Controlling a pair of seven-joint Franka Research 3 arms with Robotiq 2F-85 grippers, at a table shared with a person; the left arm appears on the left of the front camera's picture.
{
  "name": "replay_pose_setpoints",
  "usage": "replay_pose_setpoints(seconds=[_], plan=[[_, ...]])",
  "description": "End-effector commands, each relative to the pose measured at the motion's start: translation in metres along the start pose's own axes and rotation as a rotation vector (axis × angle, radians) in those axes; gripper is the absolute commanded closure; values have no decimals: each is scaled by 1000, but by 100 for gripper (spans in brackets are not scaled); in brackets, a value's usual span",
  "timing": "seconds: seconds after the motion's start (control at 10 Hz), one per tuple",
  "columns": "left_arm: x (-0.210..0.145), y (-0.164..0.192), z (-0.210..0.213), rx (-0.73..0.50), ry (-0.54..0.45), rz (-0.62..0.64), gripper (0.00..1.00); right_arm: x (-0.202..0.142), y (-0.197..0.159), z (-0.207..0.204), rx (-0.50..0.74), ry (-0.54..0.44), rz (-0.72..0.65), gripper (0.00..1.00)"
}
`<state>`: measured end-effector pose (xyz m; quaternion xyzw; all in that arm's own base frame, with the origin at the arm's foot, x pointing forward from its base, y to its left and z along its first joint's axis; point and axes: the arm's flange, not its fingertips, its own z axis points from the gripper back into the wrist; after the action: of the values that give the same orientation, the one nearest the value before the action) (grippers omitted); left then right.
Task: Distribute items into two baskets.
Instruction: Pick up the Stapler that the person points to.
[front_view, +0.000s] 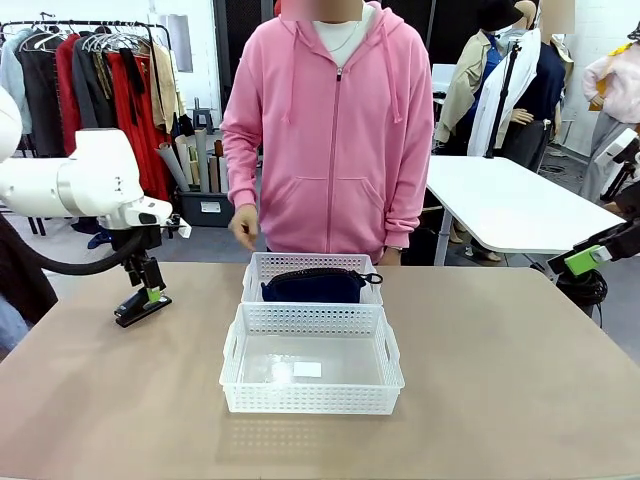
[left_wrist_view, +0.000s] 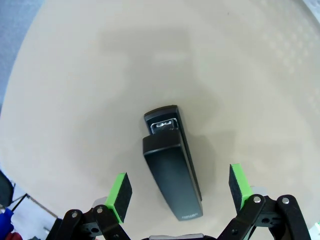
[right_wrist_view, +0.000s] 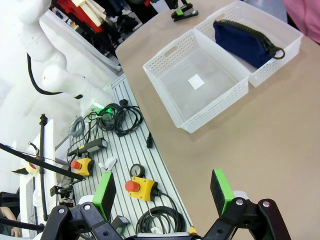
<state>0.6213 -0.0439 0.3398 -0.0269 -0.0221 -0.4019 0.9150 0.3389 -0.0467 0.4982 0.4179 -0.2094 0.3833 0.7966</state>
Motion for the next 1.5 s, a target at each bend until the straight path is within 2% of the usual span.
replay_pose_setpoints(seconds=[0.0,0.5,0.6,0.7,1.1,1.3,1.4], plan=[[3,1,-5,13,18,16,0,0,1,0,0,5,-3,0],[1,5,-22,5,22,44,0,0,1,0,0,5,-3,0],[1,5,-24,1,17,35,4,0,1,0,0,5,-3,0],[1,5,-23,4,13,29,21,0,1,0,0,5,-3,0],[0,4,-26,1,24,22,98,0,1,0,0,5,-3,0],[-1,4,-25,4,26,70,100,0,1,0,0,5,-3,0],[-1,3,-25,-14,17,21,100,0,1,0,0,5,-3,0]])
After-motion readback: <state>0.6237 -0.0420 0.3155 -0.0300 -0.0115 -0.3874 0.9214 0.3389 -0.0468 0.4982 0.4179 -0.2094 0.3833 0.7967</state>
